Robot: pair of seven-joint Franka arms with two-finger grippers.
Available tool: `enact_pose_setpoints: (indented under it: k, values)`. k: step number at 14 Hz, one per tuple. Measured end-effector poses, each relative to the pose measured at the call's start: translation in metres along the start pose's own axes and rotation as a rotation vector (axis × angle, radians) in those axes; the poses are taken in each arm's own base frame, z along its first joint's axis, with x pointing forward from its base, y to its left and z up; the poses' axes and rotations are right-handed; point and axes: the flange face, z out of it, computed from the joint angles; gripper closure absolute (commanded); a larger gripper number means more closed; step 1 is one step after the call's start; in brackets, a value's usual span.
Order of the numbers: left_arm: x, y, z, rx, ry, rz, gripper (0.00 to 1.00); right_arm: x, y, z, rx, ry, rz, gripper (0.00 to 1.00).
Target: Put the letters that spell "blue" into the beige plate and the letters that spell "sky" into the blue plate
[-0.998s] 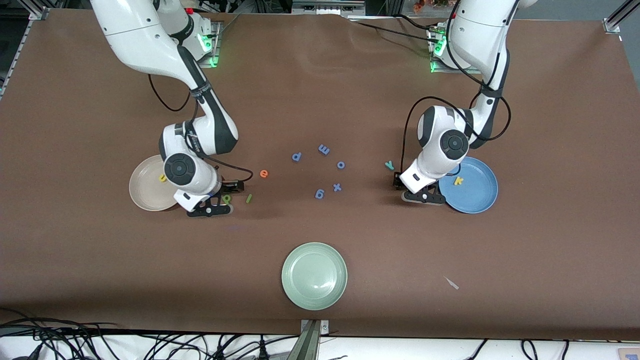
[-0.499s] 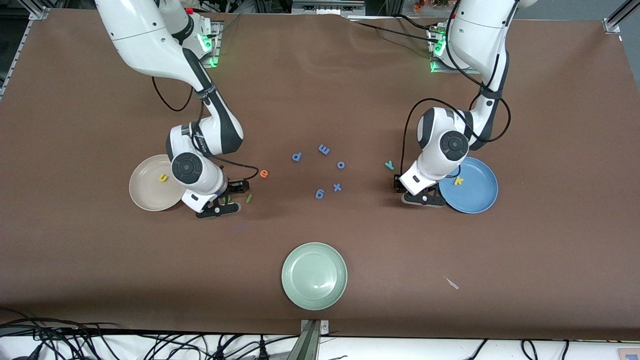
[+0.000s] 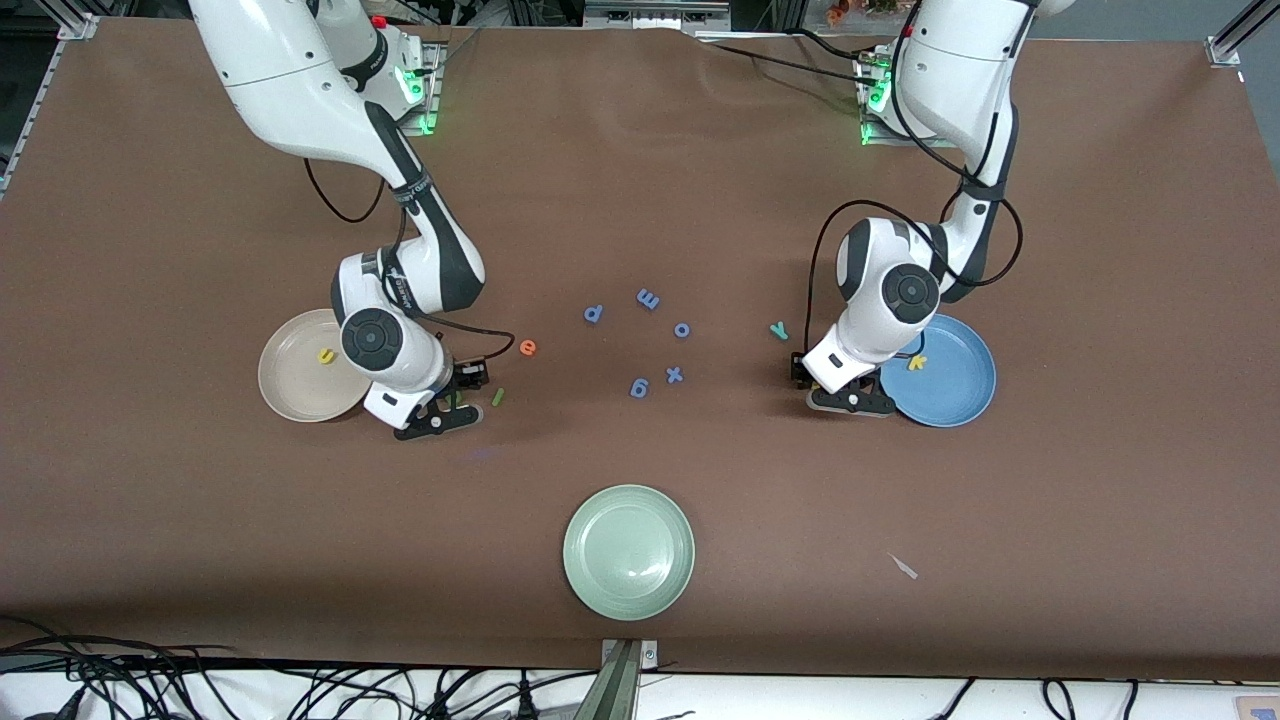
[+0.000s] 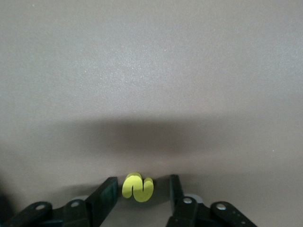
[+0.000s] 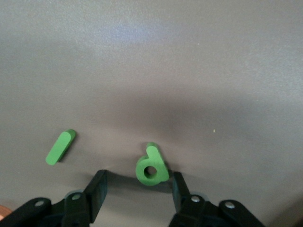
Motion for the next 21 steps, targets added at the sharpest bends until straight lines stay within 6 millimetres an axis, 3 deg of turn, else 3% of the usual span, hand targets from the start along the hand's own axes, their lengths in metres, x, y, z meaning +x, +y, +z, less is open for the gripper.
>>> enact_pose_setpoints:
  k: [2,6,9,11,13,14,15,17,19,21]
  values:
    - [0.002,0.003,-0.003,-0.001,0.007,0.006,0.89,0.001,0.000,-0.001,0.000,0.002,-0.007,0.57]
    - [0.003,0.003,-0.004,-0.001,0.010,0.011,0.90,0.002,0.002,-0.003,0.000,0.006,-0.008,0.74]
    - [0.006,-0.004,-0.018,-0.010,0.002,0.065,0.90,0.002,0.005,-0.005,0.001,0.006,-0.003,0.80]
    - [0.010,-0.030,-0.044,-0.035,-0.026,0.106,0.90,0.003,0.005,-0.005,0.001,0.009,-0.003,0.80]
    - [0.005,-0.074,-0.067,-0.042,-0.034,0.161,0.90,0.007,0.006,-0.011,0.002,0.015,0.000,0.80]
    - [0.001,-0.099,-0.075,-0.022,-0.035,0.197,0.87,0.010,0.010,-0.016,0.003,0.007,0.006,0.80]
    - [-0.005,-0.123,-0.082,0.009,-0.044,0.233,0.77,0.013,0.017,-0.024,0.004,-0.003,0.015,0.80]
    - [-0.015,-0.157,-0.087,0.041,-0.065,0.264,0.44,0.015,0.037,-0.044,0.005,-0.028,0.029,0.80]
    - [-0.020,-0.159,-0.085,0.041,-0.074,0.273,0.34,0.007,0.072,-0.064,-0.009,-0.070,0.020,0.80]
    - [-0.020,-0.152,-0.084,0.038,-0.075,0.285,0.34,-0.006,0.112,-0.081,-0.020,-0.084,0.009,0.80]
